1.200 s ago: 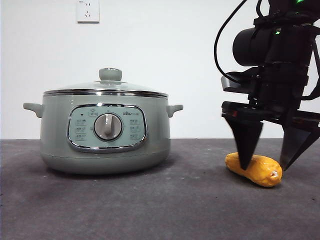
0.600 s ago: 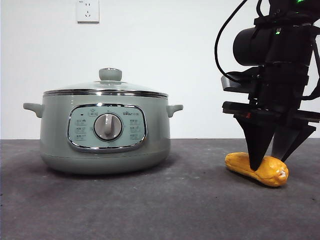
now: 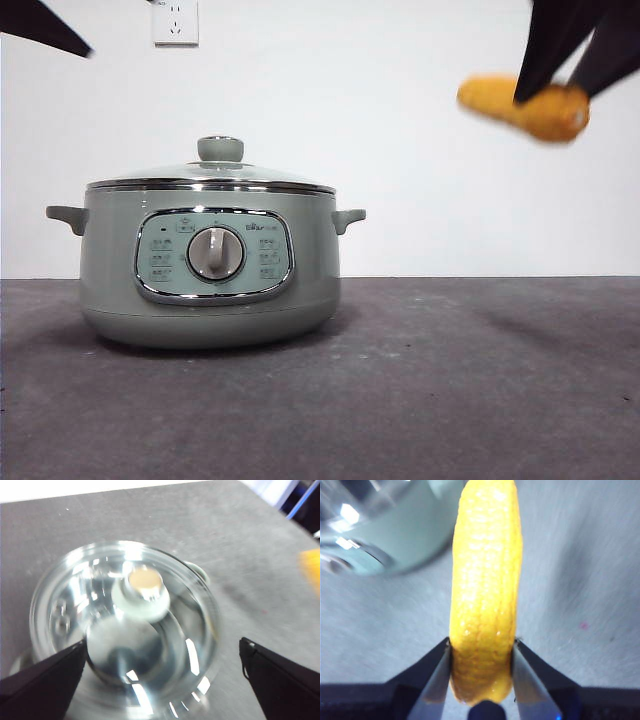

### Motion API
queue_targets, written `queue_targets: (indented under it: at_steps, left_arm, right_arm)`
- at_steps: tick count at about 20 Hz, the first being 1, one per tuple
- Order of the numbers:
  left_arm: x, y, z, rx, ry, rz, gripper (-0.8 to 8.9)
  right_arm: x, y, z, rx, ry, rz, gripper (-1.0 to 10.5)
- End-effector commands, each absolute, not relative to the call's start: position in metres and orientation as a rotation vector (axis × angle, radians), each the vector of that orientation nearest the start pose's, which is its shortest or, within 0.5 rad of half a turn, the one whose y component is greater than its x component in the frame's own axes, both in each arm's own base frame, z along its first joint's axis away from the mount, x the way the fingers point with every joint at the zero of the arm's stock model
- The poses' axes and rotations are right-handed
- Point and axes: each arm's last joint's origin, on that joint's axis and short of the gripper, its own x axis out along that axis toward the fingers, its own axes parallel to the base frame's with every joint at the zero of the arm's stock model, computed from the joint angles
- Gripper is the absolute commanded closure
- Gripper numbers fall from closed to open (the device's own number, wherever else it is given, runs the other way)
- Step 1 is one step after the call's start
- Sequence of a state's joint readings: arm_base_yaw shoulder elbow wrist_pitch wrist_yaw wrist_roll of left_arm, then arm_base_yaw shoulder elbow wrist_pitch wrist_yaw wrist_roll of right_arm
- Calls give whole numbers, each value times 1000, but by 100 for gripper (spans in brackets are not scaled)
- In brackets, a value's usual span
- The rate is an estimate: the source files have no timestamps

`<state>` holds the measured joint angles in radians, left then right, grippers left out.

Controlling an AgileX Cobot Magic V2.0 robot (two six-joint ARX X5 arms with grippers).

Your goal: Pick up the corn,open the lid,put the corn in the pot,close the lid

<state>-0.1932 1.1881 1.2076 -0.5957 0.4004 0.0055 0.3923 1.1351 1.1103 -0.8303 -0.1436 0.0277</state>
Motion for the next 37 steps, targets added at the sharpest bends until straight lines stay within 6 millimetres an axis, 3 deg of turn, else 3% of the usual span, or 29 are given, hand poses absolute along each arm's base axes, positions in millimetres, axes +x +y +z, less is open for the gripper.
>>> queue_targets:
  at_steps: [1, 7, 13, 16, 19, 22, 27, 29, 31, 33, 37]
  left_arm:
    - [262, -77, 358, 40, 588, -571, 220]
    - [307, -121, 334, 170, 587, -549, 220]
    - [327, -133, 310, 189, 613, -524, 222]
    - [331, -134, 303, 190, 636, -524, 351]
    - [332, -134, 303, 183, 632, -522, 359]
    - [331, -134, 302, 180, 643, -524, 566]
    - [331, -134, 302, 176, 644, -528, 585]
    - [331, -134, 302, 166, 646, -525, 678]
    - [331, -134, 302, 153, 649, -522, 700]
    - [331, -135, 302, 146, 648, -541, 835]
    - [331, -134, 304, 143, 642, -538, 820]
  right_arm:
    - [184, 81, 338, -48, 812, 493, 958]
    - [158, 70, 348, -44, 812, 500, 958]
    - [153, 68, 344, -52, 869, 493, 958]
    - [152, 68, 345, -48, 861, 493, 958]
    - [152, 68, 345, -48, 860, 493, 958]
    - [152, 68, 345, -48, 860, 493, 958]
    - [152, 68, 345, -48, 860, 493, 958]
    - [152, 68, 345, -48, 859, 493, 958]
    - [152, 68, 345, -48, 859, 493, 958]
    - [152, 68, 346, -47, 856, 494, 958]
    - [153, 69, 347, -45, 839, 496, 958]
